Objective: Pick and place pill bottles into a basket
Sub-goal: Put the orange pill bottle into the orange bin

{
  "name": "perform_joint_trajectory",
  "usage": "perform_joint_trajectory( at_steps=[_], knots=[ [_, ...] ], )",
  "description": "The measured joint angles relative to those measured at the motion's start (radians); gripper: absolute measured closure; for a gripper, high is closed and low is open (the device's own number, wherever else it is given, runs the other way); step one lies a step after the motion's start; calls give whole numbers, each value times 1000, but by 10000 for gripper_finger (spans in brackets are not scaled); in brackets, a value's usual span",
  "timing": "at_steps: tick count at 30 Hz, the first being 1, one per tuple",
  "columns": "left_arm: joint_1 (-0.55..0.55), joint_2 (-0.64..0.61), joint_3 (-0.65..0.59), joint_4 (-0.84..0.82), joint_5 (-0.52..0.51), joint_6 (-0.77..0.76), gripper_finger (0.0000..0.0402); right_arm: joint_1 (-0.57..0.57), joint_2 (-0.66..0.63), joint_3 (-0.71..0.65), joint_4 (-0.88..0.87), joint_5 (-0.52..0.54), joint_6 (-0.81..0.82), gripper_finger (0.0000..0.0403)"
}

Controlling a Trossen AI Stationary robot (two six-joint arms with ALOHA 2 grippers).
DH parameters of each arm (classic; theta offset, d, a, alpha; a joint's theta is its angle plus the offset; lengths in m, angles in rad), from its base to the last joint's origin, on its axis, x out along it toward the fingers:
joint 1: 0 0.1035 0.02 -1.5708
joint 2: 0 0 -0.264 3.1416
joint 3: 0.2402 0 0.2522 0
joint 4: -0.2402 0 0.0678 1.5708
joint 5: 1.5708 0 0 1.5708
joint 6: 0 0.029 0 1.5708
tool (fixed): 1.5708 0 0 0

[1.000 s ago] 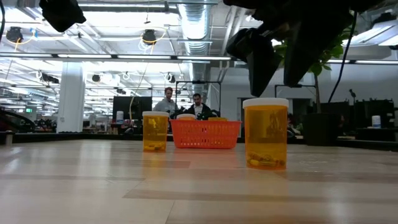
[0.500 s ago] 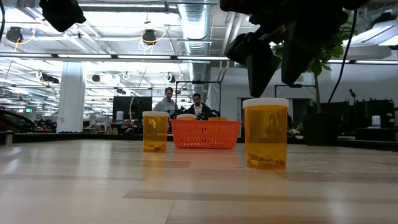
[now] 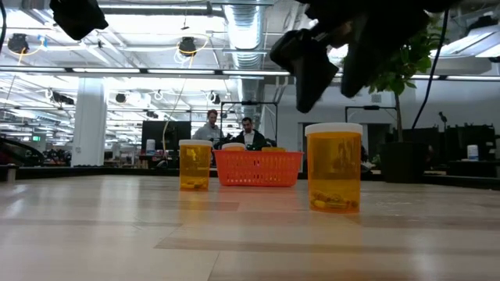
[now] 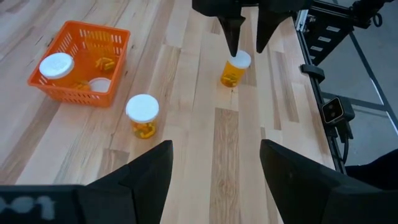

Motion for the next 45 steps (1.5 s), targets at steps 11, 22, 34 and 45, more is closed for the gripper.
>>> perform_joint_trajectory(
  at_steps=[11, 22, 34, 45],
  knots=[
    [0, 0, 0, 0, 0, 0, 170, -51, 0, 0, 7, 8, 52, 154],
    [0, 0, 0, 0, 0, 0, 170, -69, 0, 0, -78, 78, 64, 153],
    [0, 0, 0, 0, 7, -7, 170, -56, 0, 0, -89, 79, 70, 153],
    [0, 0, 0, 0, 7, -6, 170, -76, 0, 15, -169, 78, 140, 153]
  ],
)
